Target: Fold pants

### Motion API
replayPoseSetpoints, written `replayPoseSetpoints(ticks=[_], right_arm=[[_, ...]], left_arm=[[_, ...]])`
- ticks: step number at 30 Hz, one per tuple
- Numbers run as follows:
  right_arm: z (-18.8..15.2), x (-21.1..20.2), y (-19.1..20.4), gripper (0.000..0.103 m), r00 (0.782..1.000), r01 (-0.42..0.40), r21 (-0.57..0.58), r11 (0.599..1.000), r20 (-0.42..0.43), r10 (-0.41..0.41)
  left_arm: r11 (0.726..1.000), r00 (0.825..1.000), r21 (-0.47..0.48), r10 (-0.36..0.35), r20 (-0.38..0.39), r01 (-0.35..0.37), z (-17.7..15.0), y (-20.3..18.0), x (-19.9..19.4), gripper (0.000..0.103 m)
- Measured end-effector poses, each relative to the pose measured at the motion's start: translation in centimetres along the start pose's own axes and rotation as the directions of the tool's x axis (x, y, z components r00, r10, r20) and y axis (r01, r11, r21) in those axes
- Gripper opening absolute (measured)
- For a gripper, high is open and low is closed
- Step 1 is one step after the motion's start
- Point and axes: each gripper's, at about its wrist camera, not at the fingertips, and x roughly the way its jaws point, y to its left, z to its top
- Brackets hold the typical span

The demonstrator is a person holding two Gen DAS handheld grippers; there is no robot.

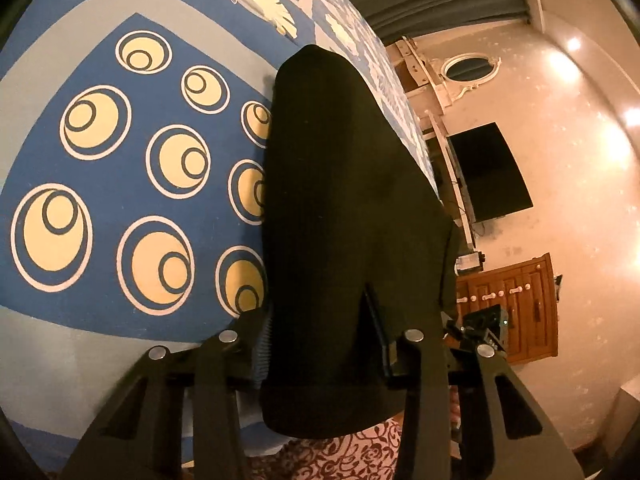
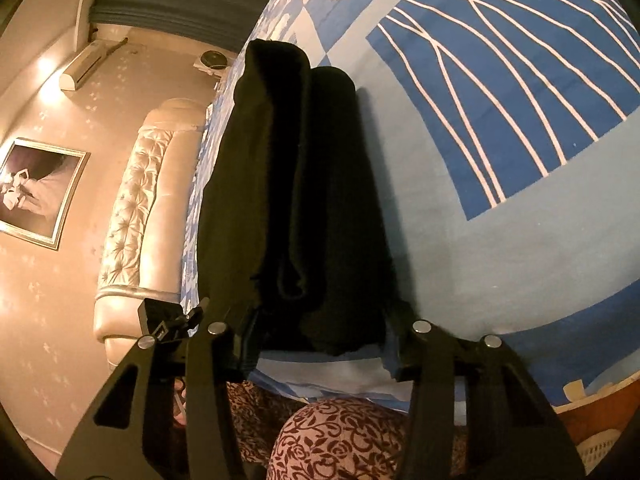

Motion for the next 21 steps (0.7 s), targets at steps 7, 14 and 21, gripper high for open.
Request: replayPoseSetpoints(ticks=[7, 14, 21], right_arm=[[0.2, -0.1, 0.0, 0.046, 1.0, -0.004, 0.007, 1.0, 0.005, 0.004], [0.3, 0.0, 0.0, 0.046, 1.0, -0.004, 0.006, 1.0, 0.007, 0.004], [0.6, -0.2, -0.2, 0.046, 1.0, 0.001, 0.006, 1.0, 0.012, -0.001]], left_arm=[[0.999, 0.999, 0.024, 0.035, 0.005, -0.035, 0.0, -0.6, 0.3, 0.04], [0.997, 0.998, 0.046, 0.059, 0.01, -0.06, 0.0, -1.0, 0.3, 0.04], [0.993, 0.996, 0.074, 0.093, 0.018, -0.094, 0.0, -1.4, 0.2, 0.039]])
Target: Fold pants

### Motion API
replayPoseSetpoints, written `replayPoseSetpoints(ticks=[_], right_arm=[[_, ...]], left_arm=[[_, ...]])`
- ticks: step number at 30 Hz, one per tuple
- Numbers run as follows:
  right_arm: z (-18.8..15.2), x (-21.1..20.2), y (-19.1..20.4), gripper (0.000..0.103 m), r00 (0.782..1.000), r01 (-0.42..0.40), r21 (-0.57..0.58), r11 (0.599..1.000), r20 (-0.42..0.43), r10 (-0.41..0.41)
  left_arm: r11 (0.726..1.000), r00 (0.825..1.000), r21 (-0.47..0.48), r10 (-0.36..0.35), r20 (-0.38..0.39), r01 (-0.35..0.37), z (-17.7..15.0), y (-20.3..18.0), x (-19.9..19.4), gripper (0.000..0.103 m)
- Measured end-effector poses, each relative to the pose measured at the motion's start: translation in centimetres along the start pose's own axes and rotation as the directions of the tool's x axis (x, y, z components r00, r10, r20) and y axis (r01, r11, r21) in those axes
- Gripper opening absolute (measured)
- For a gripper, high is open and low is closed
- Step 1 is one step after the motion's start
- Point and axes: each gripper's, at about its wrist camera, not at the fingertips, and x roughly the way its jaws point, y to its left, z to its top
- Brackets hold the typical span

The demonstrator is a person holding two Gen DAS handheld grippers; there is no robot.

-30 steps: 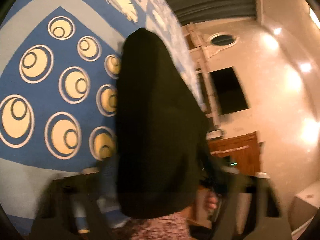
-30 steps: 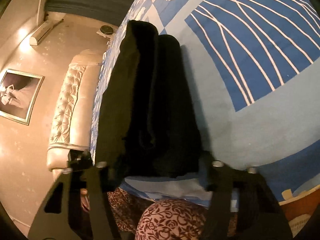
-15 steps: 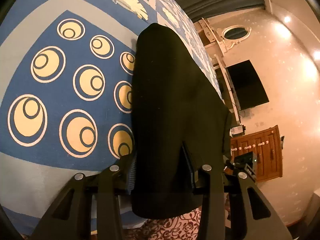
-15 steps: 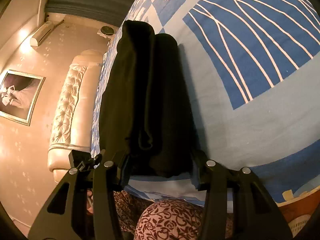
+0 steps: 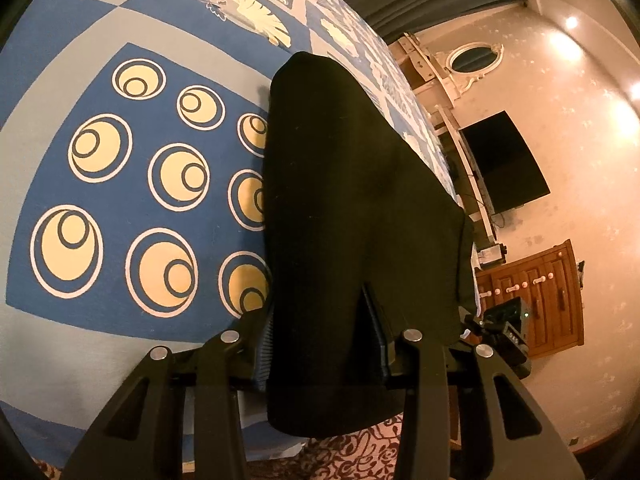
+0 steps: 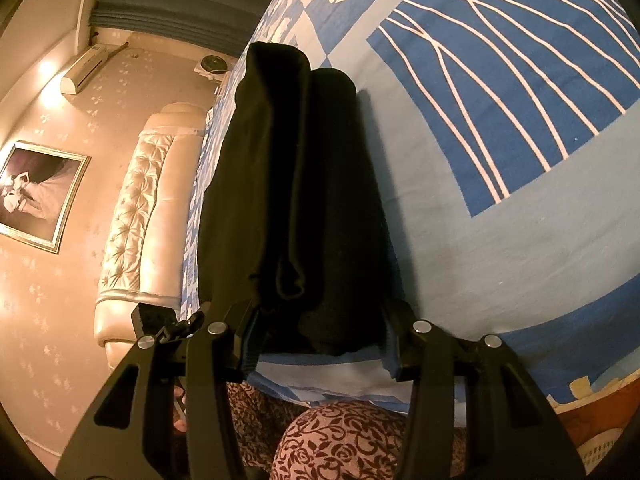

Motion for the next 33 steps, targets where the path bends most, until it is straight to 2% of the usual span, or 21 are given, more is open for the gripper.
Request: replayPoseSetpoints(ticks=[15, 33], right_arm=[[0.3, 2.4, 1.8, 0.046, 1.0, 0.013, -0.027, 1.0, -0.025, -0.013], [0.2, 8.9, 6.4, 0.046, 0.992, -0.012, -0.092, 0.996, -0.129, 0.001]], left_arm=[[0.997, 0.997, 0.04, 0.071, 0.007, -0.072, 0.5, 1.0, -1.7, 0.038], [0.988, 0.986, -0.004, 0.155, 0.055, -0.155, 0.4, 4.9, -7.3, 0.038]])
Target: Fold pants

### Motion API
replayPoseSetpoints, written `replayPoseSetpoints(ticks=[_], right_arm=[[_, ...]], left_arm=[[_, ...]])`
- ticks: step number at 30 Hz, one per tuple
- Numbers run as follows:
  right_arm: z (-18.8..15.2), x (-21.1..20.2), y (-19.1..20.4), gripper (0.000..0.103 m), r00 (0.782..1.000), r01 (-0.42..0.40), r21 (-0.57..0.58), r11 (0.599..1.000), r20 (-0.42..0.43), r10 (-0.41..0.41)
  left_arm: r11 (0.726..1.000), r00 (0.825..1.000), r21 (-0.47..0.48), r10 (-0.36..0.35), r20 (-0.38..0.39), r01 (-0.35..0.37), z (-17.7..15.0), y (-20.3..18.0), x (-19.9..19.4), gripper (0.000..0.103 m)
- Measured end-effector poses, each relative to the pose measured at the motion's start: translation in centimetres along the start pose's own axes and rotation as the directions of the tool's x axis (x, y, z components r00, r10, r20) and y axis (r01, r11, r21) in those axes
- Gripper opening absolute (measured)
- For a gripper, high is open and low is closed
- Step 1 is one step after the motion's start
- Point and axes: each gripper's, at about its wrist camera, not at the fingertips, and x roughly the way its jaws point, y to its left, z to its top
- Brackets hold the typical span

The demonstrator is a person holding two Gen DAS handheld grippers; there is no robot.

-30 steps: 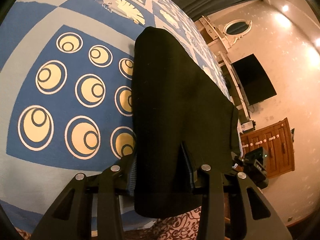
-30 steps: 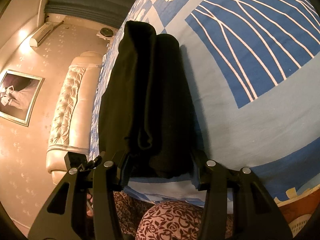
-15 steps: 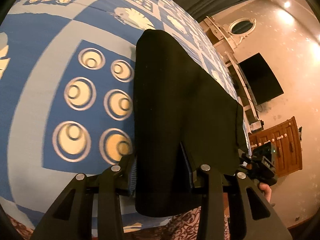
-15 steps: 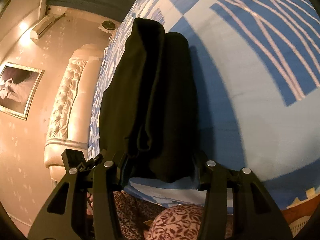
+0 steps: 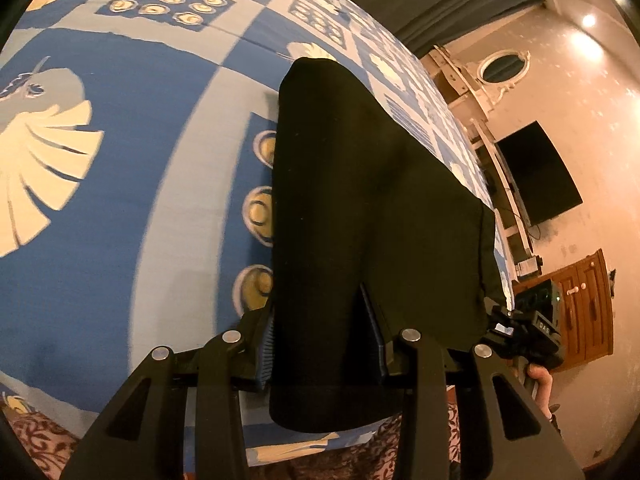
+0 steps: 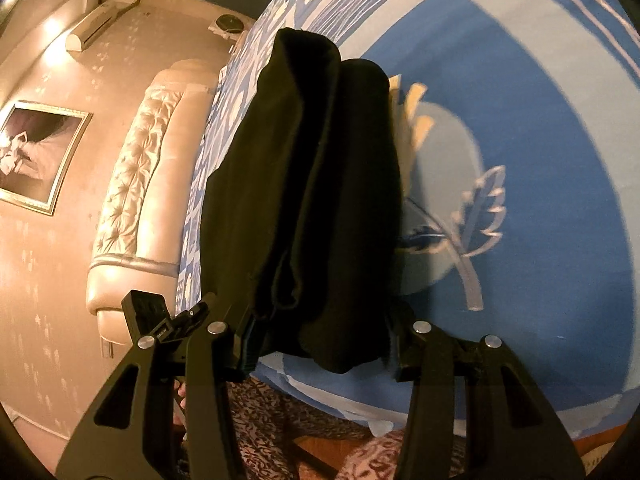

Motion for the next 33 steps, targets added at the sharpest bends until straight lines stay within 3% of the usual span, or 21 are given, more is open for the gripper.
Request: replayPoseSetpoints(ticks=[8, 12, 14, 16, 17, 21, 26, 33], right_arm=[[0.2, 2.1, 1.5, 0.046, 0.999, -0.013, -0.02, 1.0, -0.032, 0.012], [0.1, 2.0, 1.6, 0.05, 0.999, -0.014, -0.012, 1.0, -0.03, 0.014], [-0.1, 1.9, 1.5, 0.055, 1.0, -0.005, -0.01, 1.0, -0.026, 0.005], [-0.1, 1.6, 1.6, 0.063, 1.0, -0.008, -0.011, 1.0, -0.022, 0.007], [-0.1, 1.2, 1.5, 0.065, 1.0, -0.009, -0.018, 1.0, -0.021, 0.008], [0.5, -0.8, 1.0, 0.078, 0.999, 0.016, -0.029, 0.999, 0.033, -0.015], [2.6, -1.3, -1.0, 0.079, 0.997, -0.032, 0.047, 0.998, 0.07, 0.029], [6.4, 2.0, -0.8, 0.08, 0.99, -0.128, 0.057, 0.99, 0.064, 0.124]], left_arm=[[1.0, 1.0, -0.007, 0.024, 0.016, -0.023, -0.4, 1.2, -1.9, 0.038], [1.0, 1.0, 0.002, 0.001, 0.013, -0.001, -0.6, 1.2, -2.0, 0.041], [0.999, 0.999, 0.002, -0.041, 0.016, 0.041, -0.3, 1.6, -2.1, 0.047], [0.996, 0.996, -0.02, -0.089, 0.013, 0.089, -0.2, 2.4, -2.5, 0.069], [0.991, 0.992, -0.041, -0.125, 0.017, 0.125, -0.1, 3.0, -2.9, 0.073], [0.985, 0.986, -0.069, -0.156, 0.058, 0.16, 1.0, 4.4, -4.3, 0.076], [0.979, 0.98, -0.072, -0.189, 0.056, 0.193, 3.3, 5.1, -3.3, 0.078], [0.98, 0.981, -0.033, -0.195, 0.024, 0.195, 5.5, 3.8, -0.3, 0.078]])
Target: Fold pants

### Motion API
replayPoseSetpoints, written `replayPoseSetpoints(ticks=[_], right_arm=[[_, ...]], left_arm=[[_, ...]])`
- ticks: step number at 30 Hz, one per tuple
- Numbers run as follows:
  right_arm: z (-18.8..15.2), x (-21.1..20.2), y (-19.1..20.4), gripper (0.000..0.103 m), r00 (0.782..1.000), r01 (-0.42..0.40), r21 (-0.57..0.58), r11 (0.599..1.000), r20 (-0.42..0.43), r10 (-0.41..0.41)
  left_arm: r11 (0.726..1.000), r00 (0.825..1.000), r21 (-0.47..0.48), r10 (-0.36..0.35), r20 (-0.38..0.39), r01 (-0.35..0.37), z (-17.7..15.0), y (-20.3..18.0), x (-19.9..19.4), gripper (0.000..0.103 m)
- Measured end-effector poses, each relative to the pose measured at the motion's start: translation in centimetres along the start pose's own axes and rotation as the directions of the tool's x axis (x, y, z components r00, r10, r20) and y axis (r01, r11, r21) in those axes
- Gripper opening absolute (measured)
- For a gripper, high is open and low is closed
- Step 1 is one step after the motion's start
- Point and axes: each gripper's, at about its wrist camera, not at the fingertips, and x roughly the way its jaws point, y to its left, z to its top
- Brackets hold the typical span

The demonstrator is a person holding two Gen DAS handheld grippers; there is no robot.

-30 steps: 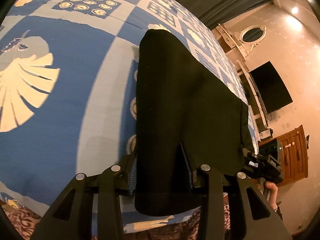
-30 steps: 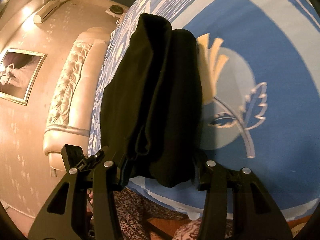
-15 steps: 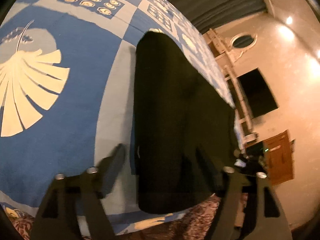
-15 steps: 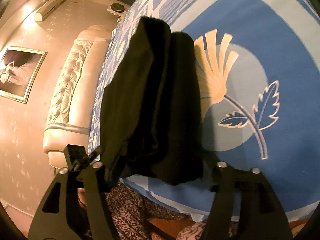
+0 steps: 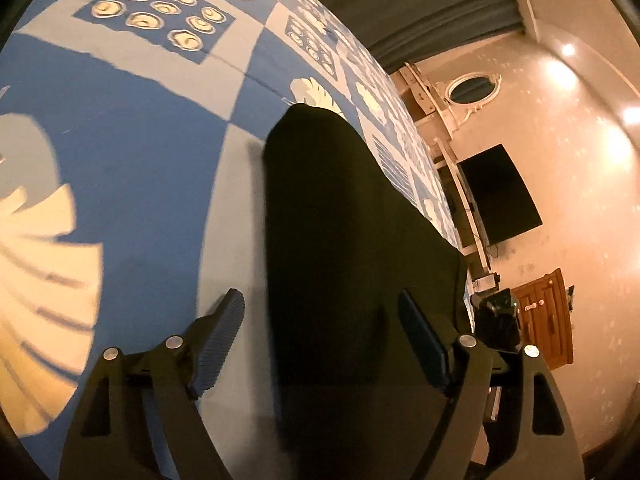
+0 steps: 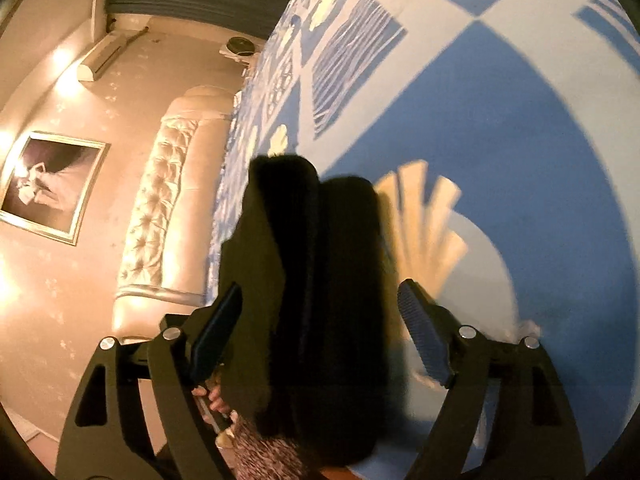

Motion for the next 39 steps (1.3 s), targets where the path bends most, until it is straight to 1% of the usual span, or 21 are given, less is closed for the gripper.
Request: replayPoseSetpoints(ticks=[2, 3, 4, 5, 6, 7, 8, 11, 13, 15, 19, 35, 39], right_arm=[[0.6, 0.9, 0.1, 0.08, 1.0, -0.02, -0.007, 1.0, -0.019, 0.02], [0.8, 1.5, 0.4, 0.076, 0.999, -0.012, -0.027, 1.0, -0.034, 0.011], [0.8, 1.9, 0.8, 0.062, 0.999, 0.004, -0.045, 0.999, -0.043, -0.006], [0.7, 2.8, 1.1, 0.055, 0.997, 0.045, -0.07, 0.997, -0.066, -0.049], [0.7, 3.1, 1.1, 0.05, 0.995, 0.068, -0.08, 0.994, -0.07, -0.074], [0.7, 3.1, 0.8, 0.049, 0.996, 0.055, -0.069, 0.996, -0.063, -0.059], [0.6, 3.0, 0.6, 0.046, 0.997, 0.043, -0.062, 0.997, -0.058, -0.046], [0.3, 3.1, 0.6, 0.044, 0.998, 0.029, -0.061, 0.998, -0.048, -0.032], [0.4, 3.0, 0.4, 0.042, 0.999, 0.019, -0.056, 0.998, -0.047, -0.022], [0.3, 3.2, 0.7, 0.041, 0.999, 0.008, -0.05, 0.999, -0.046, -0.01], [0.1, 3.7, 0.7, 0.041, 0.999, -0.001, -0.05, 0.999, -0.047, -0.001], [-0.7, 6.9, 2.4, 0.041, 0.997, -0.017, -0.048, 0.999, -0.07, 0.014], [-1.2, 7.2, 2.5, 0.041, 0.997, -0.026, -0.044, 0.999, -0.072, 0.023]], left_arm=[[1.0, 1.0, -0.005, -0.017, 0.002, 0.017, 0.2, -0.1, 0.5, 0.078], [1.0, 1.0, -0.002, -0.019, 0.002, 0.019, 0.4, -0.2, 0.7, 0.078], [1.0, 1.0, 0.011, -0.008, 0.0, 0.008, 0.4, -0.4, 1.0, 0.076], [0.999, 1.0, 0.033, 0.016, 0.0, -0.016, 0.4, -0.6, 1.1, 0.066], [0.994, 0.997, 0.068, 0.083, -0.007, -0.082, 0.3, -0.9, 1.5, 0.052], [0.991, 0.994, 0.079, 0.109, -0.014, -0.107, 0.3, -1.0, 1.8, 0.049], [0.991, 0.994, 0.074, 0.112, -0.009, -0.111, 0.2, -0.9, 1.8, 0.048], [0.99, 0.992, 0.062, 0.124, -0.012, -0.123, 0.2, -0.8, 1.5, 0.042], [0.985, 0.988, 0.084, 0.151, -0.011, -0.149, 0.6, -1.4, 1.4, 0.038], [0.979, 0.984, 0.106, 0.177, -0.007, -0.176, 0.8, -1.7, 1.4, 0.038], [0.979, 0.983, 0.085, 0.185, -0.004, -0.184, 1.1, -1.1, 1.0, 0.037], [0.975, 0.978, 0.069, 0.21, 0.009, -0.21, 1.4, 0.8, -1.7, 0.037], [0.976, 0.978, 0.061, 0.209, 0.01, -0.209, 1.3, 1.2, -2.2, 0.038]])
